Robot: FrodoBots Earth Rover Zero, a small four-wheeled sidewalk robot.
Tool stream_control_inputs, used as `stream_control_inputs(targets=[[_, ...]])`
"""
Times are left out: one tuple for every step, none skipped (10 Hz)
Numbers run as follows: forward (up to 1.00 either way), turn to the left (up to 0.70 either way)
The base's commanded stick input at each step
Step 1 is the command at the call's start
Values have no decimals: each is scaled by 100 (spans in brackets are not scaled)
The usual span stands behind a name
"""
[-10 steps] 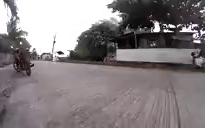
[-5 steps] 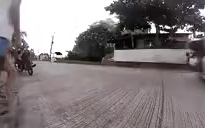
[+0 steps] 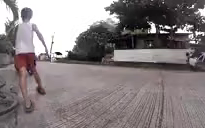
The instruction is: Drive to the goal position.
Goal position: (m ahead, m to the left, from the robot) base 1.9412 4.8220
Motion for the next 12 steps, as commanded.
stream_control_inputs(targets=[[0, 0], [26, 0], [62, 0], [70, 21], [70, 27], [70, 27], [70, 27], [70, 27], [55, 21], [5, 2], [0, 0], [0, 0]])
